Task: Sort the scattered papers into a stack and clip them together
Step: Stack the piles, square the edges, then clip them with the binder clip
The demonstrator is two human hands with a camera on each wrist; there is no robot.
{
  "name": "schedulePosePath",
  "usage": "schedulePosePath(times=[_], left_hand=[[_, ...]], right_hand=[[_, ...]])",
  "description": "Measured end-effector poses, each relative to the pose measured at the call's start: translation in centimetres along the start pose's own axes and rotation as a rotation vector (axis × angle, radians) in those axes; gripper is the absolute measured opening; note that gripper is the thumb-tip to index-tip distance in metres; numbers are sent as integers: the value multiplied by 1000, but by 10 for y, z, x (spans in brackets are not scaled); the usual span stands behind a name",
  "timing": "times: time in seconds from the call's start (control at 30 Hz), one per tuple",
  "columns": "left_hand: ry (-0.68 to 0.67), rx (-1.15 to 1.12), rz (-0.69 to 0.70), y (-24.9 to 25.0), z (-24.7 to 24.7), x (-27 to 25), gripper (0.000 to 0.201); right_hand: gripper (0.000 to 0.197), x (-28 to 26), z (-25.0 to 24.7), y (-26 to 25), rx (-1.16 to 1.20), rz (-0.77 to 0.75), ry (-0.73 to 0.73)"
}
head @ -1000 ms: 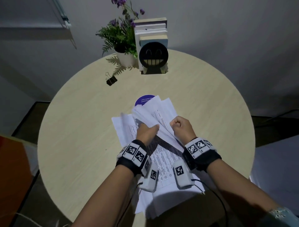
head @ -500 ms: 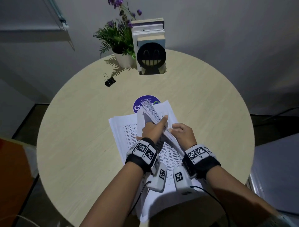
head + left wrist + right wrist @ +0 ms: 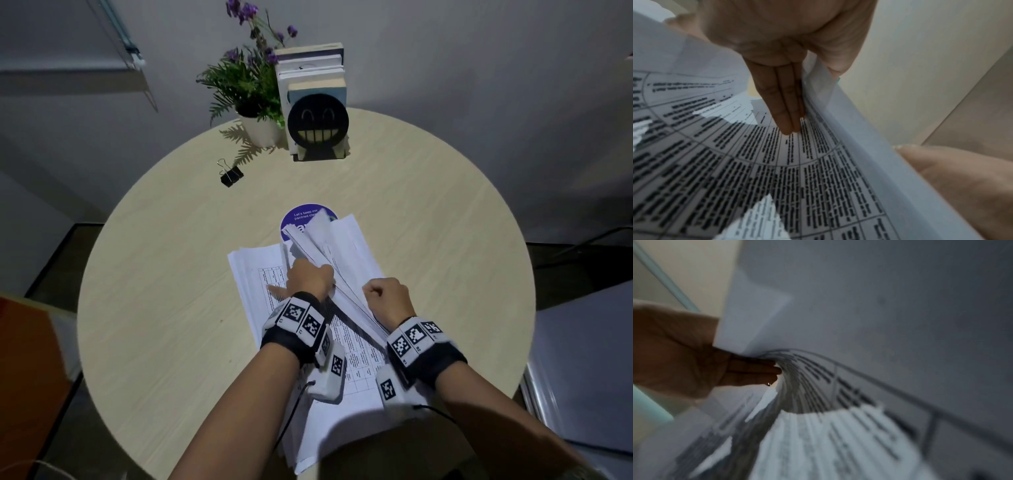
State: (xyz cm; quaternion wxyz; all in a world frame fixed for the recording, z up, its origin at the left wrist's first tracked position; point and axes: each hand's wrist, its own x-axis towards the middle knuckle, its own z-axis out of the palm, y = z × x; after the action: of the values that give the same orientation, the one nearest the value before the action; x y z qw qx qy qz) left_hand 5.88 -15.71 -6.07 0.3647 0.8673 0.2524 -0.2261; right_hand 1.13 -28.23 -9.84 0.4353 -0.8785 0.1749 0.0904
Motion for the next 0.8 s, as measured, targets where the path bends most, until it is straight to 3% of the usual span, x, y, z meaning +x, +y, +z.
schedulePosePath(times=[0.2, 0.3, 0.4, 0.47, 0.63, 0.73, 0.8], left_hand=[[-1, 35, 31, 3, -8, -5, 15], [4, 42, 27, -1, -8, -10, 10], [8, 34, 45, -6, -5, -9, 49], [16, 65, 32, -5, -4, -7, 45], [1, 117, 13, -6, -4, -5, 9], [-9, 32, 90, -14, 4, 2, 21], [-76, -22, 201, -17, 6, -2, 34]], right_hand=[[55, 0, 1, -7, 244, 84, -66], [39, 1, 8, -3, 71, 121, -83], [30, 0, 9, -4, -108, 104, -67], [25, -7, 5, -14, -191, 7, -33], [18, -21, -24, -46, -196, -199, 183], [33, -29, -68, -80, -47, -336, 355], [23, -32, -102, -104, 44, -449, 501]])
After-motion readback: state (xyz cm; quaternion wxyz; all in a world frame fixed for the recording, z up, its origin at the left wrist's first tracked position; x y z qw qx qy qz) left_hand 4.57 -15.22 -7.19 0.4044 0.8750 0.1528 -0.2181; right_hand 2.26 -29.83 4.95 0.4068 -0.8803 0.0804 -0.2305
